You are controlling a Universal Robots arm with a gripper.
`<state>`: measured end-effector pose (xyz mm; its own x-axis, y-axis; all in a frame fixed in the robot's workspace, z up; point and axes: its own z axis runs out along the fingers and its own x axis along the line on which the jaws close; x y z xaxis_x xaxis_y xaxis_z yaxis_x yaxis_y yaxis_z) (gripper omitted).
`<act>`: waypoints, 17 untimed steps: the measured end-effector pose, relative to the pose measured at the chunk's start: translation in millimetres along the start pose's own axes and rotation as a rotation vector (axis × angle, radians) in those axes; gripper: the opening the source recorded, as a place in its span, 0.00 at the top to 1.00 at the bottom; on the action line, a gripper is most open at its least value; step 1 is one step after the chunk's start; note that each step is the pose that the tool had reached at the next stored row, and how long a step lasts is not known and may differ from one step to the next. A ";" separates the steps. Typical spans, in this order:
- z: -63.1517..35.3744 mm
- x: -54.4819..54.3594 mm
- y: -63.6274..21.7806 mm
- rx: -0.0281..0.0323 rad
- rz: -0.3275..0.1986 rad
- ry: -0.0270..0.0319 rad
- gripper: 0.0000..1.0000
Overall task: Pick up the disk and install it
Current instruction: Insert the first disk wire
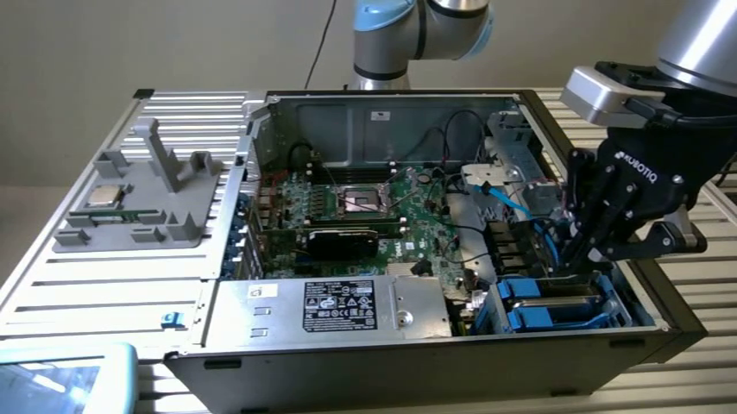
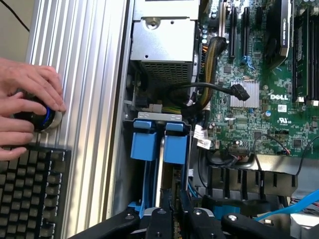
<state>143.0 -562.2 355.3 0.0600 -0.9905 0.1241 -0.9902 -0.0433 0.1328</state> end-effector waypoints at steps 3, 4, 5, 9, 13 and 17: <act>0.1 0.0 0.0 -0.0197 0.002 -0.0011 0.83; 0.3 0.0 -0.3 -0.0220 0.002 -0.0014 0.83; 0.5 0.0 -0.5 -0.0220 0.002 -0.0019 0.83; 1.1 0.1 -3.8 -0.0224 0.005 -0.0035 0.83; 3.0 -0.1 -4.5 -0.0245 0.020 -0.0026 0.83; 4.2 -0.3 -4.8 -0.0301 0.044 -0.0055 0.83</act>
<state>147.2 -562.3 350.5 0.0160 -0.9920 0.1250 -0.9876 0.0038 0.1569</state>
